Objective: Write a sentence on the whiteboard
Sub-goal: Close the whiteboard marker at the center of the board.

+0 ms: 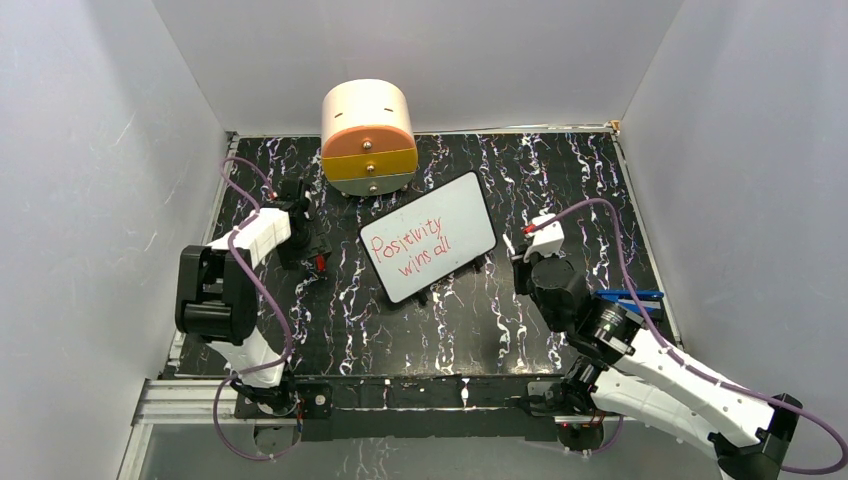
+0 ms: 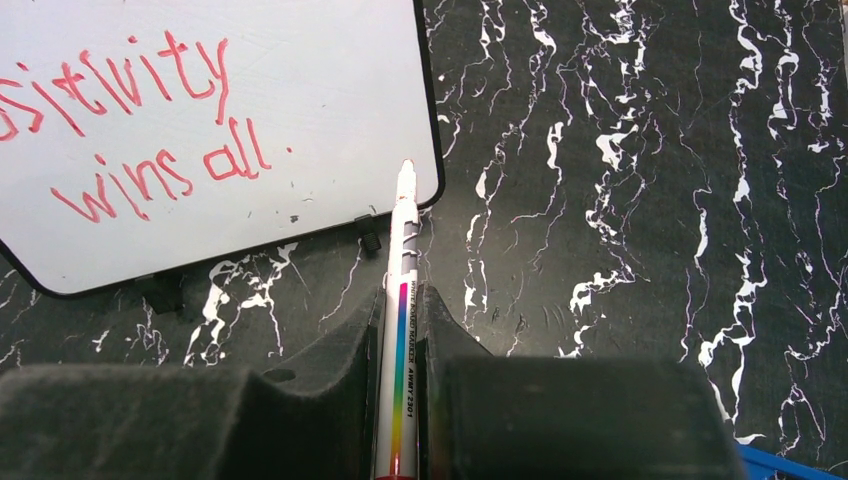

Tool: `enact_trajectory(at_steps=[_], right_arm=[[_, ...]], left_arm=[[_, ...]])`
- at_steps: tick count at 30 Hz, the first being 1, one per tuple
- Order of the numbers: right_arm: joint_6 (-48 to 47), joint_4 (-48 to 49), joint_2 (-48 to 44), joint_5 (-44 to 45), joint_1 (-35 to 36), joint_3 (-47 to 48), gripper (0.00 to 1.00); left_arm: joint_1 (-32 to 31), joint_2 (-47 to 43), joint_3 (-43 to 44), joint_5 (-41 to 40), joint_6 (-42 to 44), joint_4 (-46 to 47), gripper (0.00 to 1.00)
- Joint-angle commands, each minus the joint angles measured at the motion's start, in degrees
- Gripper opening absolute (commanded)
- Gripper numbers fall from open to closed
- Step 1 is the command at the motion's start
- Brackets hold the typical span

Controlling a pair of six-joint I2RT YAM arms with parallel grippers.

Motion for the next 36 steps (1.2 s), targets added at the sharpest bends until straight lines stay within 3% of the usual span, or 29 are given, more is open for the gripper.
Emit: enact_trajectory(at_steps=[1,11,15,30,36], right_arm=[[-0.01,1.83,1.45,1.85,-0.18,0.11,0.0],[-0.29,2.3,2.16,2.61,-0.21,-0.04,0.0],[-0.32,2.27,2.7,2.83,-0.16,-0.01,0.0],[-0.45,2.43,3.38,2.16,-0.17,-0.08,0.0],[-0.58,2.62,4.05,1.41,-0.16,-0.08,0.0]], left_arm=[[0.35,1.11,3.4,0.31,-0.1,-1.15,0.62],[0.37,3.55,3.1,2.49,0.2,-0.15,0.37],[0.37,4.15,3.16,2.68,0.31,-0.12,0.32],[0.15,9.49,4.95,2.39,2.69,-0.06,0.25],[0.15,10.52,6.34,1.64,3.8,-0.28,0.33]])
